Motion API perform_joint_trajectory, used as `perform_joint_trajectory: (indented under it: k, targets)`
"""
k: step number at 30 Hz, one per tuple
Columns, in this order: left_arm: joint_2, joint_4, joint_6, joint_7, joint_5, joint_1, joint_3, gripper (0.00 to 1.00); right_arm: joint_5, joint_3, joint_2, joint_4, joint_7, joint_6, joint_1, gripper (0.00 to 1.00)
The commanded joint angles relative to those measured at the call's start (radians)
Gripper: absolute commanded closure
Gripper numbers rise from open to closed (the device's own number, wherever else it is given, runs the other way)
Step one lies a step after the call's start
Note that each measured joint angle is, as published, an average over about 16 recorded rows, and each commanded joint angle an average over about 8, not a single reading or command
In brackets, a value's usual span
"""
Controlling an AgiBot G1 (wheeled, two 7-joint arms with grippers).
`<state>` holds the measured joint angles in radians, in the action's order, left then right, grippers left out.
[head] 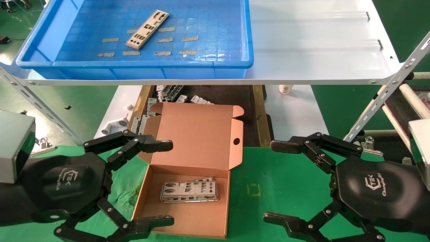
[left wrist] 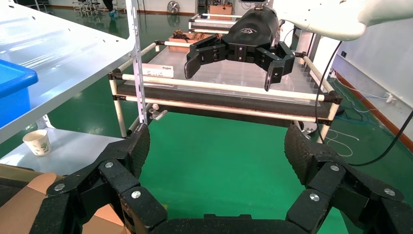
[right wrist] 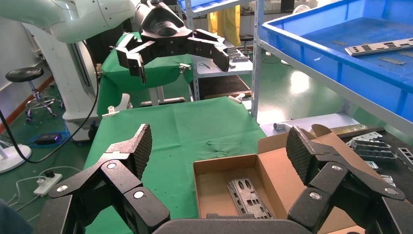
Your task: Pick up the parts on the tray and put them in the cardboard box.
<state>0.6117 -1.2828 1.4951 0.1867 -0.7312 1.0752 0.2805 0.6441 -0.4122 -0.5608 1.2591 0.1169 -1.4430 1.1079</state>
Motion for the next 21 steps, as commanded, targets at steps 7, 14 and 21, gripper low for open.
perform_joint_trajectory:
  k: [7,14,21]
  targets:
    - [0.0,0.0,0.0,0.0,0.0,0.0,0.0,0.0,0.0,0.0,0.0,0.0,0.0,0.0,0.0,0.0]
    - [0.0,0.0,0.0,0.0,0.0,0.0,0.0,0.0,0.0,0.0,0.0,0.0,0.0,0.0,0.0,0.0]
    - [0.0,0.0,0.0,0.0,0.0,0.0,0.0,0.0,0.0,0.0,0.0,0.0,0.0,0.0,0.0,0.0]
